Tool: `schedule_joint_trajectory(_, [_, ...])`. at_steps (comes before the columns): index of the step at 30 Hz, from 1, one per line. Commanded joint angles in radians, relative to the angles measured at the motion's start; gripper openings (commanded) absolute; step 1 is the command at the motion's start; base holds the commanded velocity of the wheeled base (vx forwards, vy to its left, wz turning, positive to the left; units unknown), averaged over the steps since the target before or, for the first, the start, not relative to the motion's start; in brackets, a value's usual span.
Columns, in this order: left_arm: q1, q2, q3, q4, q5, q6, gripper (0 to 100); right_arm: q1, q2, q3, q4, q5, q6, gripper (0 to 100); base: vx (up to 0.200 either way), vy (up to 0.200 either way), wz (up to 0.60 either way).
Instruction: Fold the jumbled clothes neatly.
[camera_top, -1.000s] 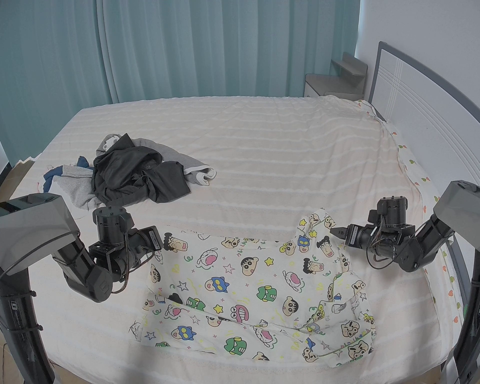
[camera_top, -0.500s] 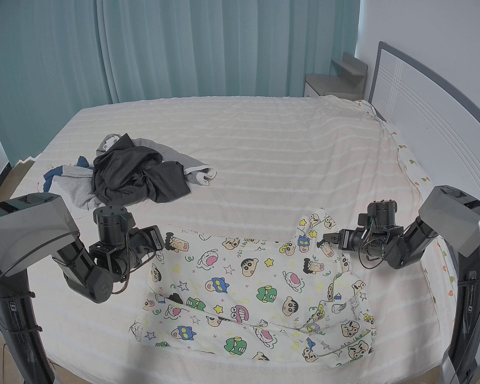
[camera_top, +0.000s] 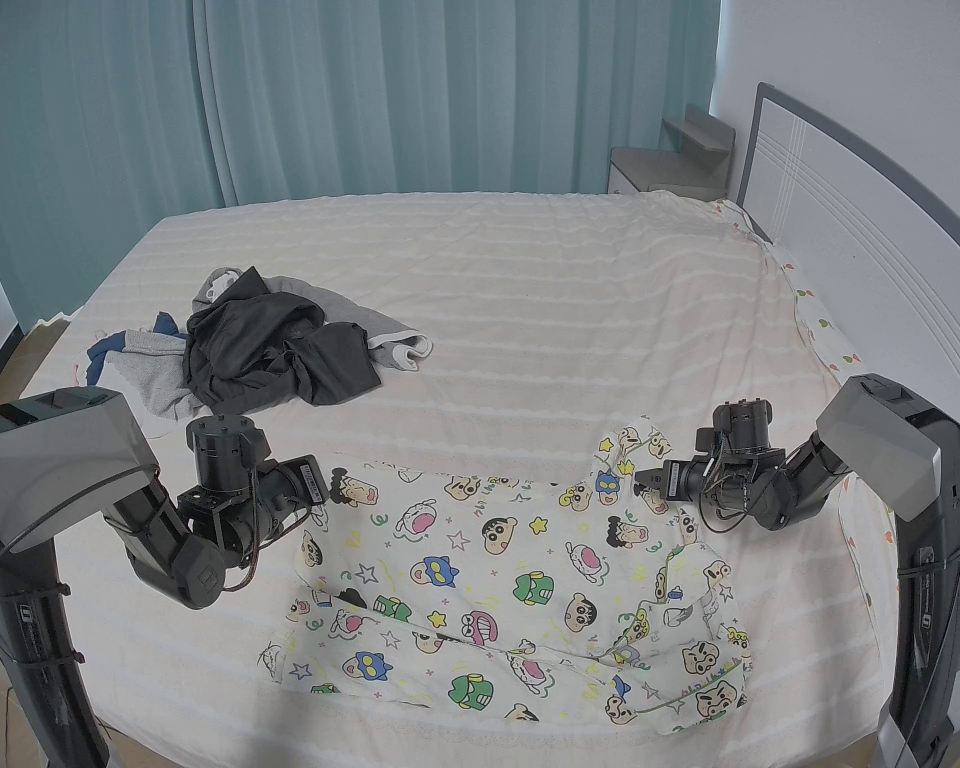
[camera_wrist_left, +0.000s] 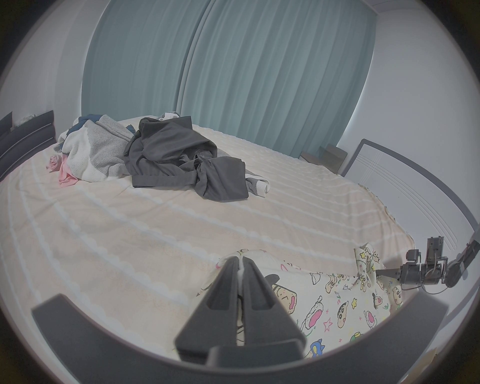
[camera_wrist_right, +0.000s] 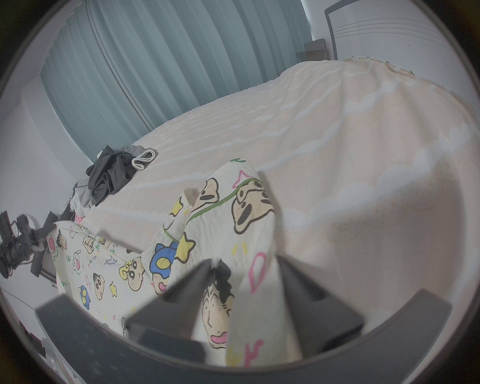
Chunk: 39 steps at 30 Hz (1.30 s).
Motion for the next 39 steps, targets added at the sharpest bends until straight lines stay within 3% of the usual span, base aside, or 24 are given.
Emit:
schedule_joint_trajectory(1, [0.002,0.0,0.0,0.0,0.001,-0.001,0,-0.003,0.01,-0.012,-0.004,-0.001,-0.002,0,0.0,0.0,0.0])
schedule_joint_trajectory(9, [0.011,-0.004,0.0,0.0,0.001,0.003,0,-0.099,-0.112,0.114,-0.058,0.111,0.032,0,0.0,0.0,0.0])
schedule_joint_trajectory(17, [0.009,-0.035,0.015,-0.002,0.002,0.009,0,-0.117,-0.21,0.247,-0.147,0.196,0.103,0,0.0,0.0,0.0])
schedule_joint_trajectory(23, [0.011,-0.041,0.04,-0.002,0.001,0.01,0,-0.125,-0.257,0.321,-0.179,0.226,0.103,0,0.0,0.0,0.0])
schedule_joint_trajectory(34, [0.011,-0.073,0.135,-0.005,-0.011,0.006,0,-0.154,-0.381,0.537,-0.213,0.363,0.087,0,0.0,0.0,0.0])
schedule_joint_trajectory(39, [0.008,-0.063,0.204,-0.062,-0.033,0.007,0,-0.154,-0.423,0.655,-0.211,0.407,0.02,0,0.0,0.0,0.0])
